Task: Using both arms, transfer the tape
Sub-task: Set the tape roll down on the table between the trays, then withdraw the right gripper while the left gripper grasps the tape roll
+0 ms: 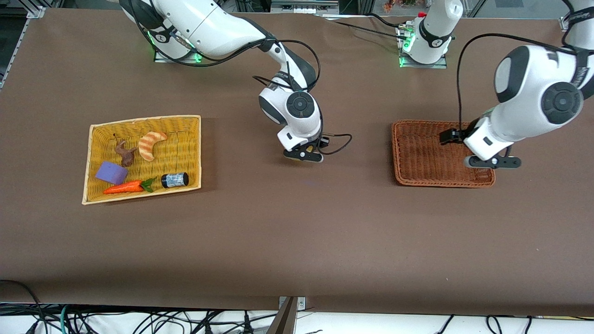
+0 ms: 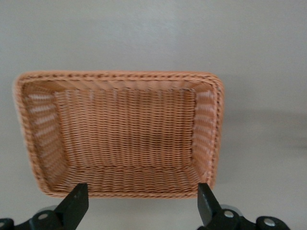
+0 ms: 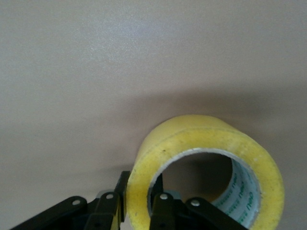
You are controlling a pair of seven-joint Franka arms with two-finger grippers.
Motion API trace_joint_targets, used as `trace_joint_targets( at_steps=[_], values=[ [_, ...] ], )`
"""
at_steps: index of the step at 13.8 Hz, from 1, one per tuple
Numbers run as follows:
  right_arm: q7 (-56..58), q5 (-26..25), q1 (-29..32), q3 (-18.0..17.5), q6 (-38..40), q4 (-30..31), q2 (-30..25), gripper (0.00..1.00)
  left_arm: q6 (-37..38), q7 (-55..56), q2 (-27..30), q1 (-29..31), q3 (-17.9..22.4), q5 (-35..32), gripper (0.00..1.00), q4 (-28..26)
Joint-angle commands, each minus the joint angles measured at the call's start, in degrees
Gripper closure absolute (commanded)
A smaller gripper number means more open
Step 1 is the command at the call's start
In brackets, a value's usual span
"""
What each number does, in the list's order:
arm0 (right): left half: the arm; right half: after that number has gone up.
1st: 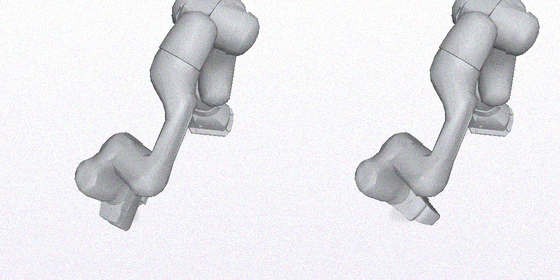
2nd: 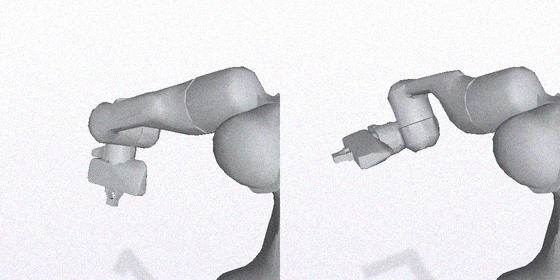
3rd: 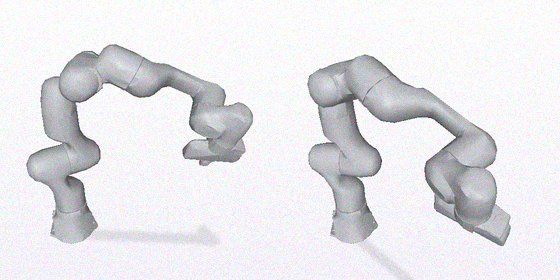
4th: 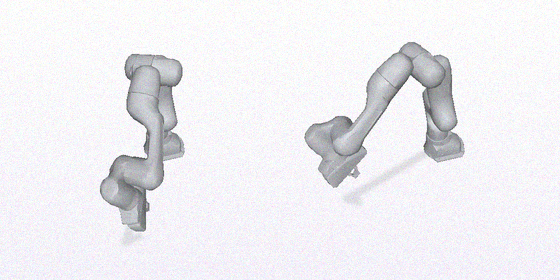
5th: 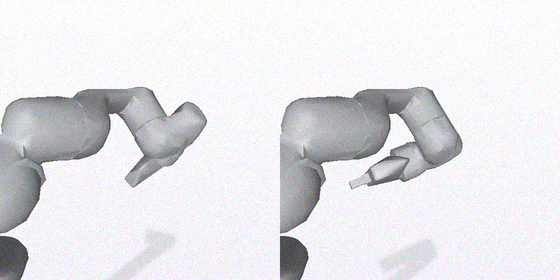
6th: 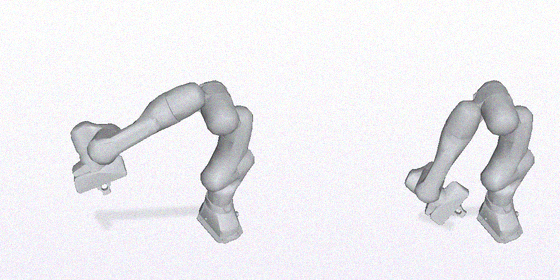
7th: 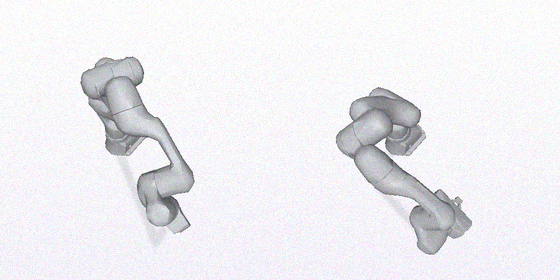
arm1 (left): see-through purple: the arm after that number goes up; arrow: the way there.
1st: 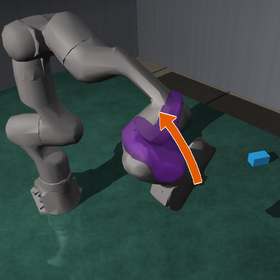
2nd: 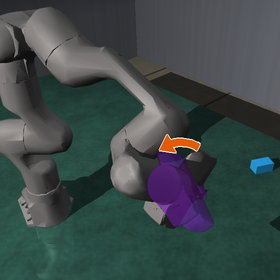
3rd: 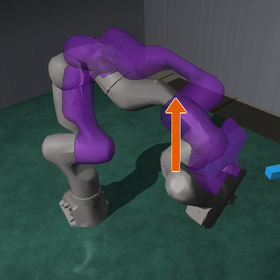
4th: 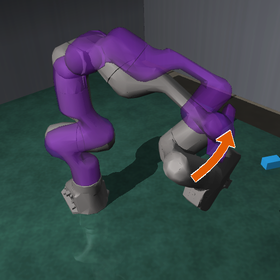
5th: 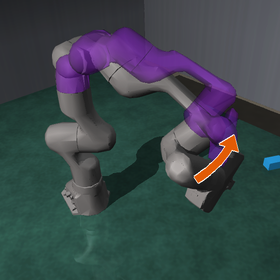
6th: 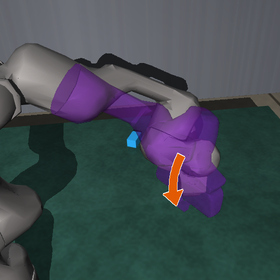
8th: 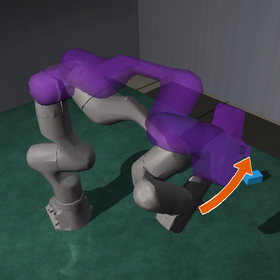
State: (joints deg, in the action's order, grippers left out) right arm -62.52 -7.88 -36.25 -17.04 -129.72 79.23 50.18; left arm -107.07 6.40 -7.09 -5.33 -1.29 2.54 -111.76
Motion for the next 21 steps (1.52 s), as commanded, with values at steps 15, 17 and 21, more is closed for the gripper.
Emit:
trace_joint_targets(
  at_steps=[15,17,21],
  values=[
    [47.37,3.83,30.42,0.78,46.81,-8.74,-23.98,0.00,-28.63,34.55,-13.10,-7.13,-24.20,8.29,0.00,-5.15],
    [54.92,4.10,36.93,1.14,50.86,-9.00,-25.48,0.00,-31.77,38.91,-17.59,-11.62,-23.76,5.82,0.00,-3.29],
    [62.96,3.13,44.50,1.40,55.18,-9.26,-29.69,0.00,-34.52,51.84,-24.90,-16.89,-22.45,1.16,0.00,2.94]
  ],
)
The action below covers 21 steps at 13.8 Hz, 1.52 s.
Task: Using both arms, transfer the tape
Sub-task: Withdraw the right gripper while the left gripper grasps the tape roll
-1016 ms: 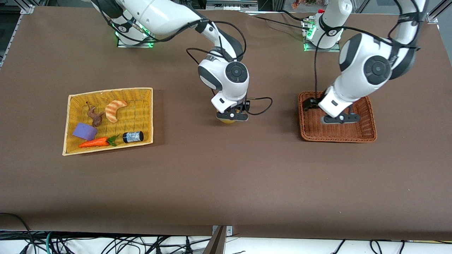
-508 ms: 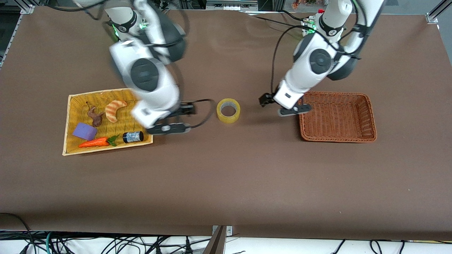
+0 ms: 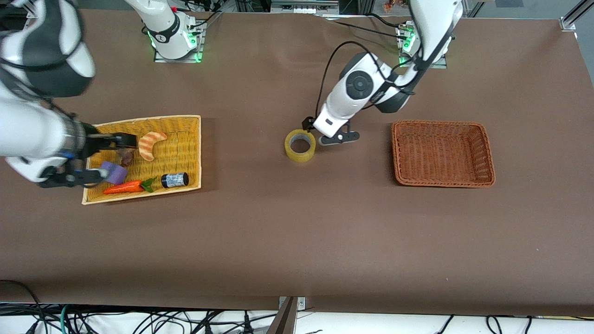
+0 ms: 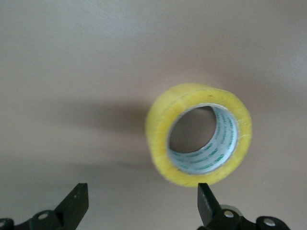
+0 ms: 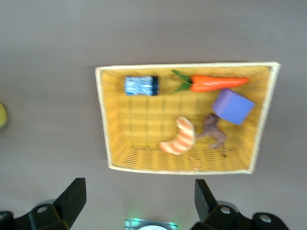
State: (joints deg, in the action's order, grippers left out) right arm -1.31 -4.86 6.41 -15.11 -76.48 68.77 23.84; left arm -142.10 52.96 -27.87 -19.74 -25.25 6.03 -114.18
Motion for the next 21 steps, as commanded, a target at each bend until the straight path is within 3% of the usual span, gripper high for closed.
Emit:
trace_joint_targets(
  at_steps=[1,4,7,9,10,11,12,13,18,21],
  values=[
    [1.92,-0.06,2.11,0.51,2.29,1.19,-3.45,0.00,0.51,6.53,-4.91,-3.28,1.96,-2.34,0.00,6.07],
    [5.50,0.56,3.42,3.15,3.87,-1.43,-3.36,0.00,0.42,6.45,-6.75,-3.72,3.98,-2.42,0.00,8.53],
    [5.97,0.65,5.98,4.20,3.88,-3.81,-3.97,0.00,0.34,6.63,-7.64,-4.69,5.47,-4.09,0.11,8.36],
    [5.09,2.13,6.25,7.71,3.09,-1.03,-7.47,0.00,0.34,7.15,-7.99,-4.95,5.48,-4.71,0.11,8.01],
    [4.91,2.92,6.25,7.90,1.26,3.17,-10.71,0.00,0.34,7.24,-8.08,-5.65,5.48,-4.80,0.19,8.01],
    [5.00,3.10,6.33,7.81,-0.85,8.00,-13.79,0.00,0.34,6.98,-8.08,-5.66,5.48,-4.80,0.51,7.92],
    [5.09,3.11,6.33,7.90,-1.74,11.35,-15.65,0.00,0.42,6.37,-8.08,-5.66,5.56,-4.89,0.89,7.84],
    [5.26,3.02,6.25,7.90,-2.01,13.65,-17.14,0.00,0.42,6.36,-8.08,-5.66,5.56,-4.89,1.00,7.66],
    [5.88,3.19,6.16,8.16,-2.63,22.80,-24.27,0.00,4.90,5.58,-6.77,-5.22,6.09,-4.97,1.00,7.40],
    [5.88,3.19,3.97,8.16,-2.97,23.95,-25.16,0.00,18.30,-4.49,2.08,1.78,6.00,-4.89,1.00,7.40]
  ],
)
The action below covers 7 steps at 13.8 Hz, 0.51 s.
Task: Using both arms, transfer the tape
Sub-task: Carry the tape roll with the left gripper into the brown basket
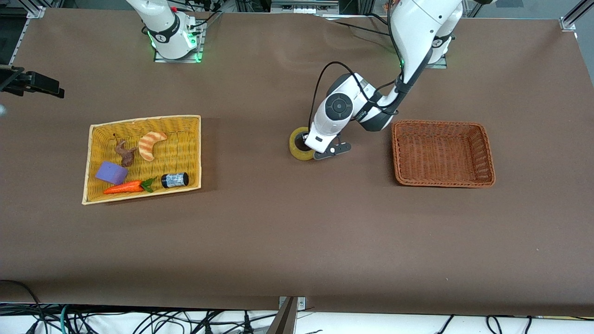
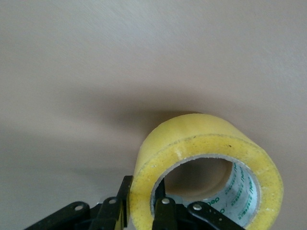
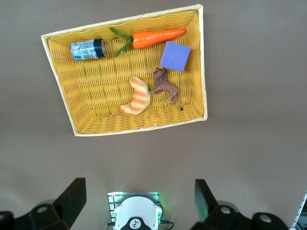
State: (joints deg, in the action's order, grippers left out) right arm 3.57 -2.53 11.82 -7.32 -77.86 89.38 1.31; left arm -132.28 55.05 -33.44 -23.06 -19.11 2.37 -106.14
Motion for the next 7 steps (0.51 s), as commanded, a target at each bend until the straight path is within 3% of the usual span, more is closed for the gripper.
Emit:
trace_joint_targets(
  at_steps=[1,3,5,7],
  values=[
    [1.00,0.78,-2.23,0.38,-2.47,3.69,-2.37,0.00,12.62,-11.76,10.65,8.96,-0.22,-1.23,1.00,-0.64],
    [1.09,0.78,-2.24,0.38,-2.48,2.91,-0.27,0.00,18.01,-25.36,16.28,15.65,-0.23,-1.05,1.00,-2.65],
    [1.35,0.52,-1.71,0.46,-2.21,0.20,1.57,0.00,18.29,-40.56,21.20,22.07,0.82,-1.14,1.00,-7.56],
    [1.27,0.34,-1.71,0.38,-2.21,-0.52,2.29,0.00,17.51,-55.42,22.46,22.98,8.35,-1.14,1.00,-11.00]
  ],
)
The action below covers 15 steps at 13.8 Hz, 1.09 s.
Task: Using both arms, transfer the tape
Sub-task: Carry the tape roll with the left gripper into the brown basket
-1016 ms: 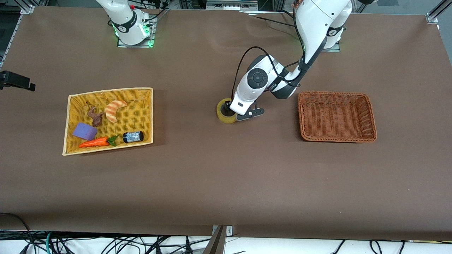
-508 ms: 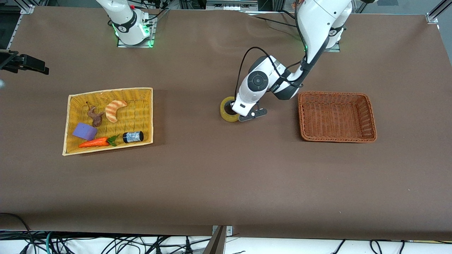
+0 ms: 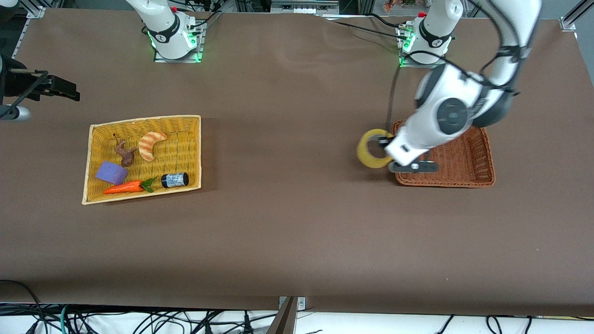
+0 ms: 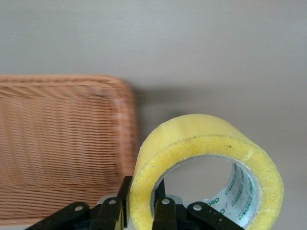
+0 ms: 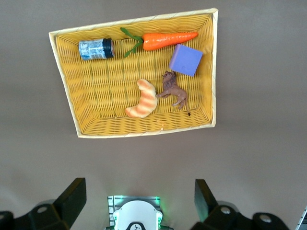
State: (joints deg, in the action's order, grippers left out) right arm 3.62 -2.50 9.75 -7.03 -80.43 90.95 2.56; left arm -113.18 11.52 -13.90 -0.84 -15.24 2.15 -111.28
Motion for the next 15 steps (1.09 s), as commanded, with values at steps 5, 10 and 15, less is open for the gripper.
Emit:
trace_joint_targets(
  at_steps=[5,10,15],
  values=[
    [0.42,0.30,0.18,0.00,0.36,-2.18,1.48,0.00,-23.53,-31.55,0.99,2.33,13.04,-1.00,1.00,-20.63],
    [0.16,0.30,0.35,0.08,0.27,-2.18,1.57,0.00,-25.77,-31.56,-1.57,2.42,13.13,-2.66,0.20,-20.91],
    [0.16,0.56,0.27,0.08,-0.26,-2.27,2.36,0.00,-21.55,-31.21,5.01,2.24,13.13,-2.76,0.00,-20.83]
  ],
)
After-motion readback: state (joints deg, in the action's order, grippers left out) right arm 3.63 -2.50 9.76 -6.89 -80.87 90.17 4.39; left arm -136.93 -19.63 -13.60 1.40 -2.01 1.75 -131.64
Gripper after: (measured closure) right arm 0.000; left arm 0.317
